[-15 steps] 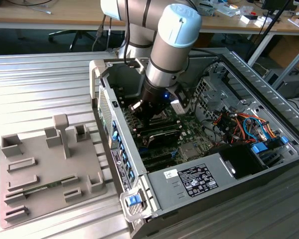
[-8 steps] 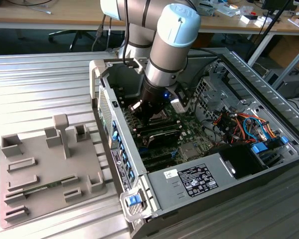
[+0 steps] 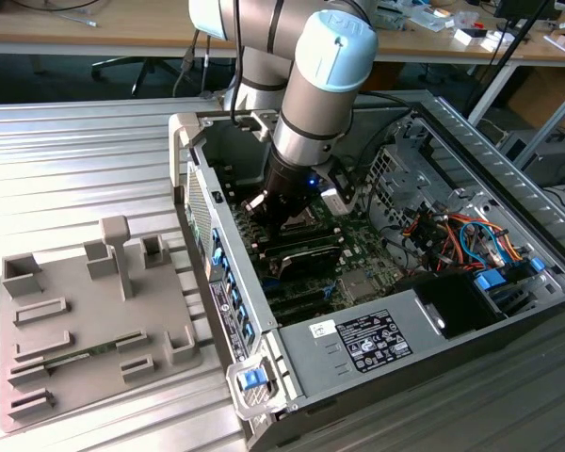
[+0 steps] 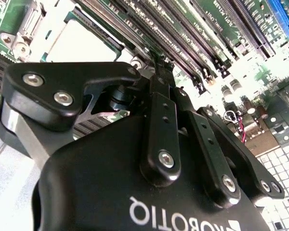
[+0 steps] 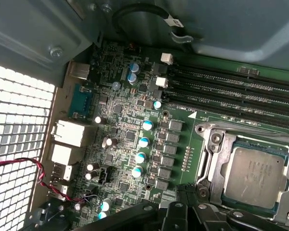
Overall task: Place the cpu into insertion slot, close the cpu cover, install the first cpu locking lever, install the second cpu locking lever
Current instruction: 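Install the second cpu locking lever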
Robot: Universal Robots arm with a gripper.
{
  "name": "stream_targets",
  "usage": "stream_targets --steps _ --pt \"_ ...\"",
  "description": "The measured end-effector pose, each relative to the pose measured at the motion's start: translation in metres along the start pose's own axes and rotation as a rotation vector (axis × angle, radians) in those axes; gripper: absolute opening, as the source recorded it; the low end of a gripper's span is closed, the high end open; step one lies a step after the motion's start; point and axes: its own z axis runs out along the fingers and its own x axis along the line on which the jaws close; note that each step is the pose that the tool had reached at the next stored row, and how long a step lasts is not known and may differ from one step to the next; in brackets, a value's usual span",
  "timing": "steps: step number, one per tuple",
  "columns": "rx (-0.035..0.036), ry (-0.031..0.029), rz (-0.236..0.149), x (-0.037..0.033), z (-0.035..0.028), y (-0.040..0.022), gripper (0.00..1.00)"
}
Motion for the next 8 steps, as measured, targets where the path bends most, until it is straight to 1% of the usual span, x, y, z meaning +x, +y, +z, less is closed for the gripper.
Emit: stream_targets --steps 5,8 --pt "-0.0003 0.0001 0.000 0.0001 0.0002 0.0000 0.11" --pt "-0.0004 -0.0011 0.000 0.0002 -0.0004 -0.0007 0.11"
